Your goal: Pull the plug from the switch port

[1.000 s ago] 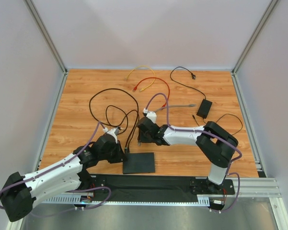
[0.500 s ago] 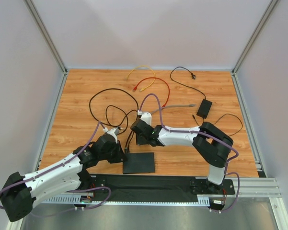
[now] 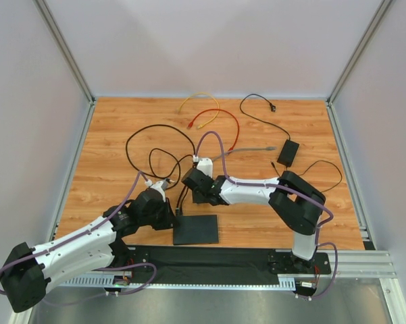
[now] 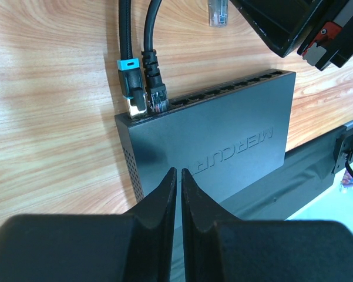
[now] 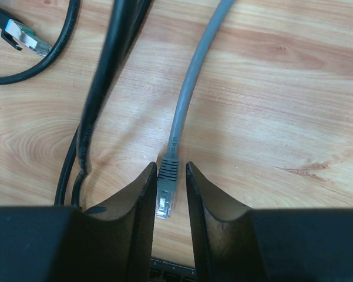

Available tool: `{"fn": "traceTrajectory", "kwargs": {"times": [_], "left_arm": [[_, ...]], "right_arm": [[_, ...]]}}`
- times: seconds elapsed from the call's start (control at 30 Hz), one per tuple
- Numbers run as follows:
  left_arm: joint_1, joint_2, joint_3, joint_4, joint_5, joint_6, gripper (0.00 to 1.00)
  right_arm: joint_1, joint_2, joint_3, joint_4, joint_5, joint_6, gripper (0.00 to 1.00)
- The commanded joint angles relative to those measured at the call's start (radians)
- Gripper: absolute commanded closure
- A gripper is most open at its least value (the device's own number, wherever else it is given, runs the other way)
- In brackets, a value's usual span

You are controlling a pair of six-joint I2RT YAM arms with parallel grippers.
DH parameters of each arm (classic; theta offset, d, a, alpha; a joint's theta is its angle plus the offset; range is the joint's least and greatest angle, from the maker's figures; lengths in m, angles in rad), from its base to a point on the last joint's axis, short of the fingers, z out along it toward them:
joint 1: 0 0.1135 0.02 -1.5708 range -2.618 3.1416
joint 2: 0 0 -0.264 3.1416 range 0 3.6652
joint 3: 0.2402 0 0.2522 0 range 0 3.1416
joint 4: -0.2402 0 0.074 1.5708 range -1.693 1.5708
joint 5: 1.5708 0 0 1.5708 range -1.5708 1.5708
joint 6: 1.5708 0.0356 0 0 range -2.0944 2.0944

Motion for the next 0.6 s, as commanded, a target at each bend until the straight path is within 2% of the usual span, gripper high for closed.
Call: {"fn": "traceTrajectory", "kwargs": {"times": [0.0,0.23,0.57], "left_arm": [[-0.002,-0.015,0.002,-0.010,-0.001,0.019,0.87],[-0.002,-0.023,0.000,-0.013,-0.002,0.019,0.87],[-0.002,-0.020,0.008,-0.013,0.004,0.019,0.87]], "right_arm": [[-0.004,0.000,-0.058,-0.075,0.026,0.026,0.72],[0.008,-0.066,-0.123,0.017,0.038,-0.004,0.71],[0.057,-0.100,-0.138,0.074,0.069,-0.064,0.63]]}}
